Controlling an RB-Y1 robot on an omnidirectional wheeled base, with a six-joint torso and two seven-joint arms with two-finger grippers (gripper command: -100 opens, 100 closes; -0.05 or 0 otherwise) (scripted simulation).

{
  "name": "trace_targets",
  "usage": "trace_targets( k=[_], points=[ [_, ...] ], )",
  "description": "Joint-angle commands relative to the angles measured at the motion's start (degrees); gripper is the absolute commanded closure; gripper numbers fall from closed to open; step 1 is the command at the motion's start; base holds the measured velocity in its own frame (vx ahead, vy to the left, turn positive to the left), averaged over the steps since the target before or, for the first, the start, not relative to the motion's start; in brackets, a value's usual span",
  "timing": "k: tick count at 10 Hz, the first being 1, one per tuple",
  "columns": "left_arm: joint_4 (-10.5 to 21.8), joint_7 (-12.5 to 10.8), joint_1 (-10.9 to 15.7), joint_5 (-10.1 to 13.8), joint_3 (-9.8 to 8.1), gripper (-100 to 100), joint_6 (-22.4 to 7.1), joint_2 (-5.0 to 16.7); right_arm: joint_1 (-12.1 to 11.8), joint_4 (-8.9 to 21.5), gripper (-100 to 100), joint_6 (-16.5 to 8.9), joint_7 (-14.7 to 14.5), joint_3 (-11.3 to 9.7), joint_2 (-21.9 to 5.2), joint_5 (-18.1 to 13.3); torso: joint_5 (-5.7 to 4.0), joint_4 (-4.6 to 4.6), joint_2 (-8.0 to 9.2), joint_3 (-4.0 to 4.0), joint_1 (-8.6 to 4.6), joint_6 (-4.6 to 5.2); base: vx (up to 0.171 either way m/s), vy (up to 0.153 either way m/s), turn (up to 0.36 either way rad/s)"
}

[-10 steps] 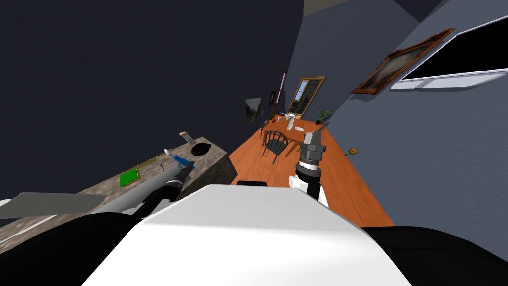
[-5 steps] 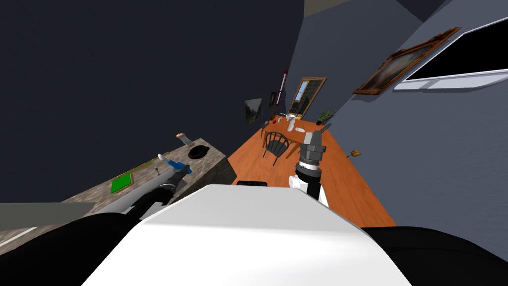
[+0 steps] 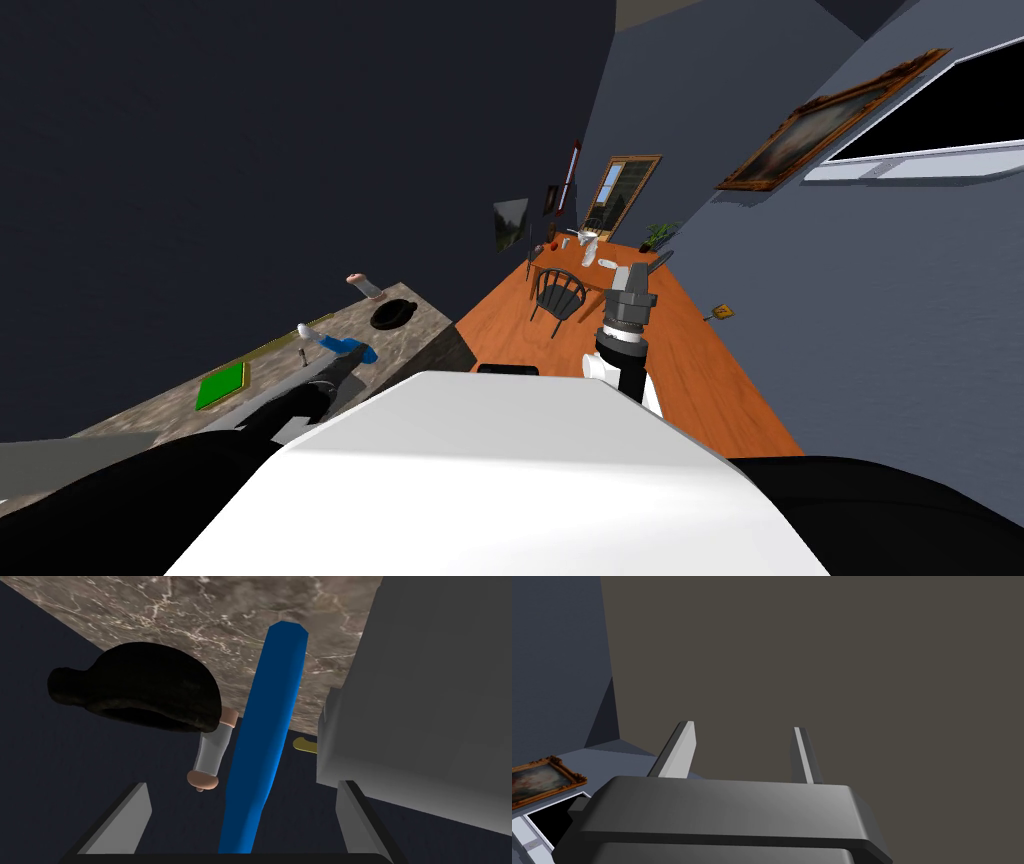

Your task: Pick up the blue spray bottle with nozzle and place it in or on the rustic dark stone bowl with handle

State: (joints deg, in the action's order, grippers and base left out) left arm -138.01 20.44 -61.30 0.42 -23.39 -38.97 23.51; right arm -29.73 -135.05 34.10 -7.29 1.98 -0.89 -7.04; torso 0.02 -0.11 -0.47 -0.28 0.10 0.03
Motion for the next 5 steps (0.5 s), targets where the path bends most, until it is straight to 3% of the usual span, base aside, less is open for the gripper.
trace_targets(
  k=[1,3,5],
  points=[
    [-1.06,0.63,-2.04,0.91,-1.82,-100,-2.82,1.27,0.0,0.0,0,0.0,0.0,0.0,0.0,0.0,0.0,0.0,0.0,0.0,0.0,0.0,0.145,0.015,0.01],
    [-2.16,1.44,-3.68,1.09,-3.11,-100,-5.73,2.08,0.0,0.0,0,0.0,0.0,0.0,0.0,0.0,0.0,-0.02,-0.07,-0.04,0.01,0.0,0.125,0.012,0.009],
    [-2.65,1.8,-4.4,1.17,-3.66,-100,-7.28,2.47,0.01,0.0,0,0.0,0.0,0.0,0.0,0.0,0.0,0.02,0.13,0.07,-0.01,0.01,0.06,0.002,0.002]
  ],
)
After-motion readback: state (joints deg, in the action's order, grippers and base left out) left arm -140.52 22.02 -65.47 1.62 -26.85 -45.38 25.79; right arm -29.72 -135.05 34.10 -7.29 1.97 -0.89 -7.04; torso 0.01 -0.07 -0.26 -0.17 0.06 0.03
